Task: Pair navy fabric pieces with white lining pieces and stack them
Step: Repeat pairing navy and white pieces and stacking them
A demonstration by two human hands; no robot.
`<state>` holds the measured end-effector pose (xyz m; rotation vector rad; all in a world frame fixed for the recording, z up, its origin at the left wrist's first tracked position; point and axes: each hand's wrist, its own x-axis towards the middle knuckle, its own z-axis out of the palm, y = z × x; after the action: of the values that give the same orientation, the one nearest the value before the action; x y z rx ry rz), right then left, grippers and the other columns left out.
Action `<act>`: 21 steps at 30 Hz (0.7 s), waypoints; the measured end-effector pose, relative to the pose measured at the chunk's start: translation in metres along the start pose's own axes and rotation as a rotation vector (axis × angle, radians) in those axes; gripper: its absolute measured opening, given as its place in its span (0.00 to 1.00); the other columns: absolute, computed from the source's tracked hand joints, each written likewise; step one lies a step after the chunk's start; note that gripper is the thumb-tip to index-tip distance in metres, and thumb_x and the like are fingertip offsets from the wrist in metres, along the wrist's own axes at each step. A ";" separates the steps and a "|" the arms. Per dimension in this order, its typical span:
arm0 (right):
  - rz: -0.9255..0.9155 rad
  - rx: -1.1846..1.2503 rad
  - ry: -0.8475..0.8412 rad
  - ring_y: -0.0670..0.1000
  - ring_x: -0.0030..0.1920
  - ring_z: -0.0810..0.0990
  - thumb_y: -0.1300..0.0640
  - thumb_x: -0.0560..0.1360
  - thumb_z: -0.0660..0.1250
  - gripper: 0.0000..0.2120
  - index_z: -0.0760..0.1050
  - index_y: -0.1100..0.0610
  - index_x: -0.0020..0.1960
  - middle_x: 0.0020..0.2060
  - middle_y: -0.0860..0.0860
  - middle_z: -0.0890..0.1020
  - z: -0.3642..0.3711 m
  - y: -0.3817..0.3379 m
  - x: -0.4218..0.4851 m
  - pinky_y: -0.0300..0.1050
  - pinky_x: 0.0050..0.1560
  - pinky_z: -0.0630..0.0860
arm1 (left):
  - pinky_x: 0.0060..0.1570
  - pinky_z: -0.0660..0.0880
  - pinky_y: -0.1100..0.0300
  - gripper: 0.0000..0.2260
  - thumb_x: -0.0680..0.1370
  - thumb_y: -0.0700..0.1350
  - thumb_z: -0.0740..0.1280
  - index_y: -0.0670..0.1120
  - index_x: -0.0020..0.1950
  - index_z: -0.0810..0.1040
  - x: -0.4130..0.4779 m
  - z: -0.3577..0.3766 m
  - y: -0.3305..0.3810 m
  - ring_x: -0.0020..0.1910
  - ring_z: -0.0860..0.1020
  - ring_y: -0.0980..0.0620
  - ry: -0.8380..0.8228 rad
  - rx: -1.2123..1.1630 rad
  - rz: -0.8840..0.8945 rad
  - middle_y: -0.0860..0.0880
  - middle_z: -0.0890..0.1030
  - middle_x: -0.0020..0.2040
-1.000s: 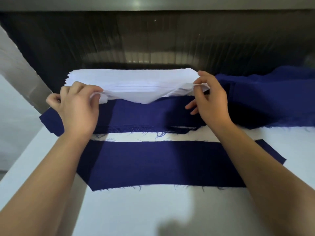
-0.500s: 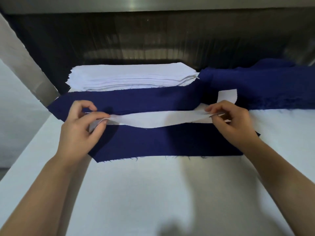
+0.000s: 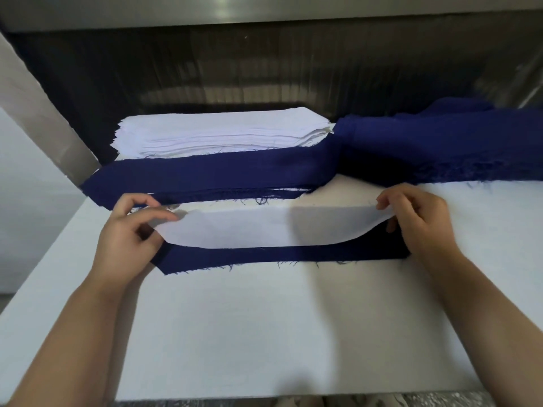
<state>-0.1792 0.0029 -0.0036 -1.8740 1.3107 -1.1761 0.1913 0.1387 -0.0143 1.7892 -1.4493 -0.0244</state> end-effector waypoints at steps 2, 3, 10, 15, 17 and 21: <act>0.076 -0.043 0.068 0.45 0.28 0.76 0.56 0.76 0.60 0.08 0.76 0.50 0.40 0.34 0.44 0.79 -0.001 0.004 0.004 0.39 0.29 0.72 | 0.43 0.67 0.75 0.22 0.70 0.22 0.63 0.48 0.47 0.82 0.000 -0.001 0.002 0.48 0.72 0.69 0.013 -0.074 -0.010 0.57 0.72 0.51; 0.099 -0.081 0.089 0.46 0.30 0.76 0.56 0.75 0.62 0.07 0.76 0.49 0.41 0.34 0.43 0.79 -0.002 0.006 0.005 0.39 0.30 0.72 | 0.44 0.67 0.76 0.21 0.71 0.22 0.63 0.46 0.48 0.82 0.000 -0.002 0.003 0.50 0.72 0.70 0.029 -0.111 -0.029 0.57 0.72 0.51; 0.138 -0.246 -0.024 0.49 0.42 0.75 0.65 0.73 0.66 0.10 0.77 0.51 0.48 0.42 0.45 0.78 -0.008 0.012 0.008 0.38 0.44 0.68 | 0.53 0.71 0.72 0.17 0.75 0.28 0.57 0.43 0.43 0.82 0.001 -0.002 -0.001 0.49 0.78 0.65 0.053 -0.321 -0.219 0.61 0.84 0.43; 0.043 -0.316 -0.081 0.48 0.42 0.74 0.69 0.71 0.65 0.12 0.78 0.53 0.44 0.44 0.48 0.78 -0.010 0.010 0.006 0.36 0.45 0.66 | 0.56 0.74 0.60 0.16 0.77 0.29 0.63 0.49 0.43 0.83 0.001 -0.003 -0.003 0.52 0.80 0.54 -0.025 -0.280 -0.151 0.53 0.84 0.49; -0.020 -0.319 -0.084 0.49 0.37 0.74 0.71 0.70 0.65 0.14 0.77 0.52 0.42 0.43 0.50 0.78 -0.011 0.010 0.005 0.27 0.40 0.67 | 0.51 0.73 0.69 0.17 0.77 0.28 0.64 0.50 0.45 0.83 0.001 -0.006 -0.002 0.48 0.78 0.60 -0.063 -0.252 -0.104 0.53 0.82 0.49; -0.114 -0.298 -0.090 0.48 0.36 0.74 0.74 0.68 0.64 0.17 0.77 0.51 0.40 0.40 0.51 0.78 -0.013 0.008 0.004 0.23 0.39 0.66 | 0.48 0.69 0.74 0.18 0.77 0.26 0.61 0.48 0.50 0.83 0.001 -0.012 -0.004 0.46 0.75 0.61 -0.106 -0.201 -0.109 0.48 0.79 0.49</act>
<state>-0.1937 -0.0032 -0.0026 -2.2127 1.4068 -0.9792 0.2008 0.1444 -0.0078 1.7204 -1.3686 -0.3144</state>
